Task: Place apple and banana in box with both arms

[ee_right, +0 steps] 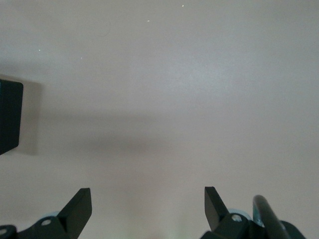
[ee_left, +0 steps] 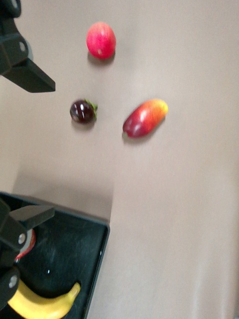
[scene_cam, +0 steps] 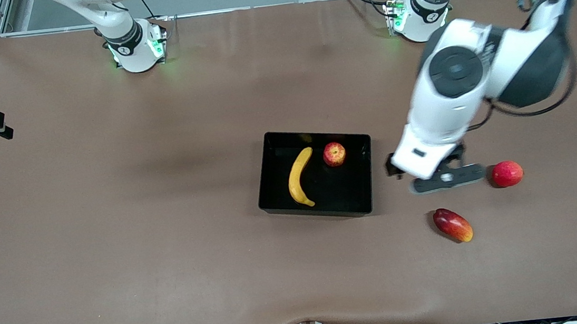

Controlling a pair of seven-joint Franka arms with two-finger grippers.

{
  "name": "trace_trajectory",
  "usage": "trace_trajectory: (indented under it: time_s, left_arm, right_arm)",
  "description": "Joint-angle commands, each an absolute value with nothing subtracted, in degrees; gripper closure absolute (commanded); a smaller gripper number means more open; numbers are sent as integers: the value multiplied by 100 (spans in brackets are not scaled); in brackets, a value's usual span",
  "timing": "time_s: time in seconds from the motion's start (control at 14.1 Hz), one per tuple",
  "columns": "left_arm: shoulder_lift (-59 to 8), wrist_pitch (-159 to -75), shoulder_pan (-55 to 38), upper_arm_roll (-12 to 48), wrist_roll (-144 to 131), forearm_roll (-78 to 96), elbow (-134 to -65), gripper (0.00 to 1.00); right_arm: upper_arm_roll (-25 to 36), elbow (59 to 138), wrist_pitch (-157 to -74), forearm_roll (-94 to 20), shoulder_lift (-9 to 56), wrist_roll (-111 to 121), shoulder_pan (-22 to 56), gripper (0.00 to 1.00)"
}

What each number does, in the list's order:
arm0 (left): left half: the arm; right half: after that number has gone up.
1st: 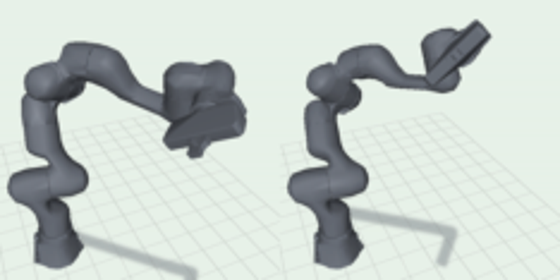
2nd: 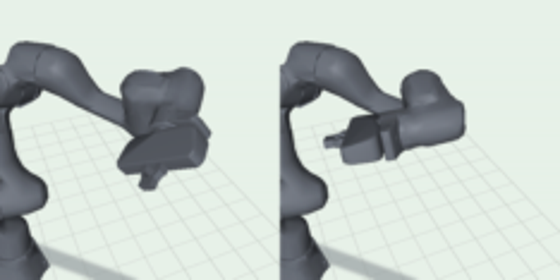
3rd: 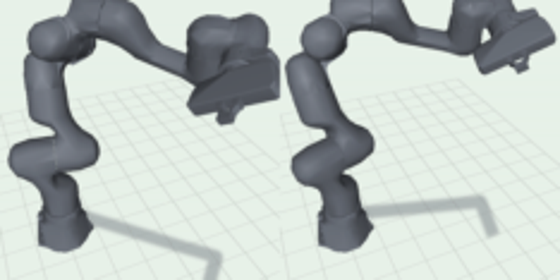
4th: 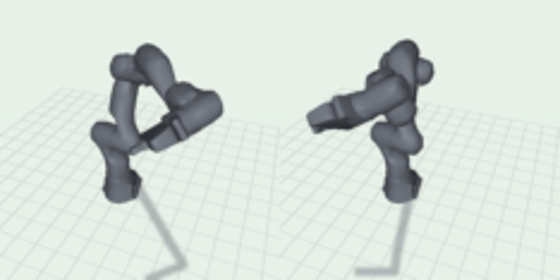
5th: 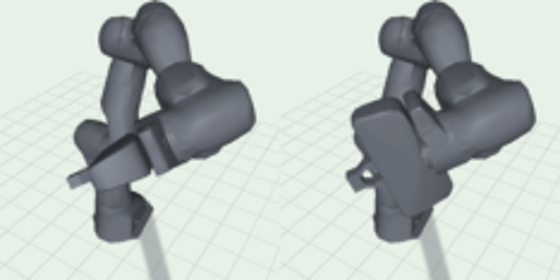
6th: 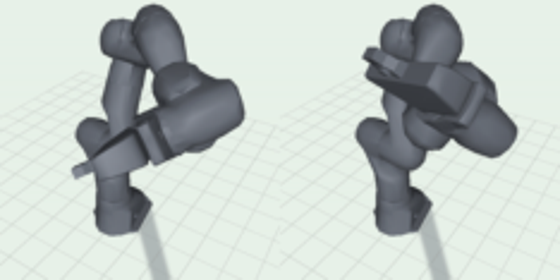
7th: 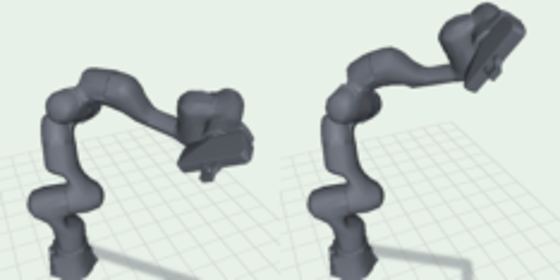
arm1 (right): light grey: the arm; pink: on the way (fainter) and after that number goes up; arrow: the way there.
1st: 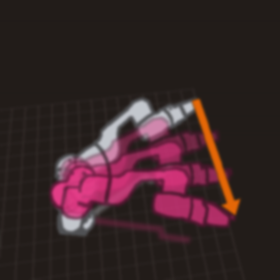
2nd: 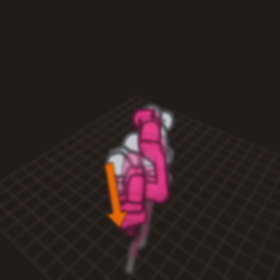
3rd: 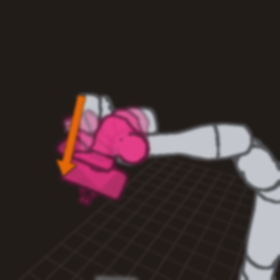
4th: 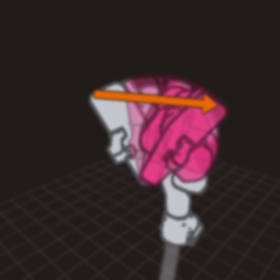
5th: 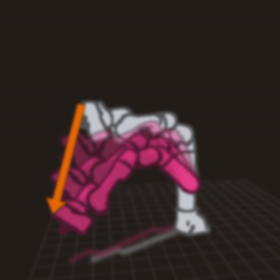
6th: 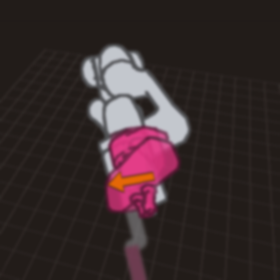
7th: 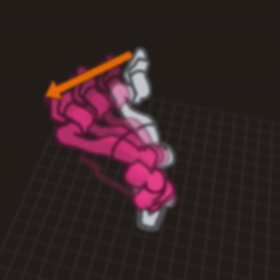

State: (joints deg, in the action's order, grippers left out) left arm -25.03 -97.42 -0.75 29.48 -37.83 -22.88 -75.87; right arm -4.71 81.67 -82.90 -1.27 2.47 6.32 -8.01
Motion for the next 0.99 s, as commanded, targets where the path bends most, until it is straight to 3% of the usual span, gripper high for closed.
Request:
trace_trajectory:
  time_s: [0.0,0.35,0.78,0.92]
  left_arm:
    - [-1962,-9493,157,2971,-3526,-2127,-7787,0]
    - [-1320,-9132,966,2849,-1699,-1311,-7883,0]
    - [16,-9132,-156,961,-1486,-413,-9025,0]
    - [376,-9202,-307,756,-1468,-300,-9428,0]
  right_arm:
    - [-554,8139,-8279,-70,255,633,-897,0]
    - [-554,8139,-8271,-70,255,633,-905,0]
    - [-554,8139,-8279,-70,272,633,-914,0]
    - [-554,8139,-8271,-70,272,633,-923,0]
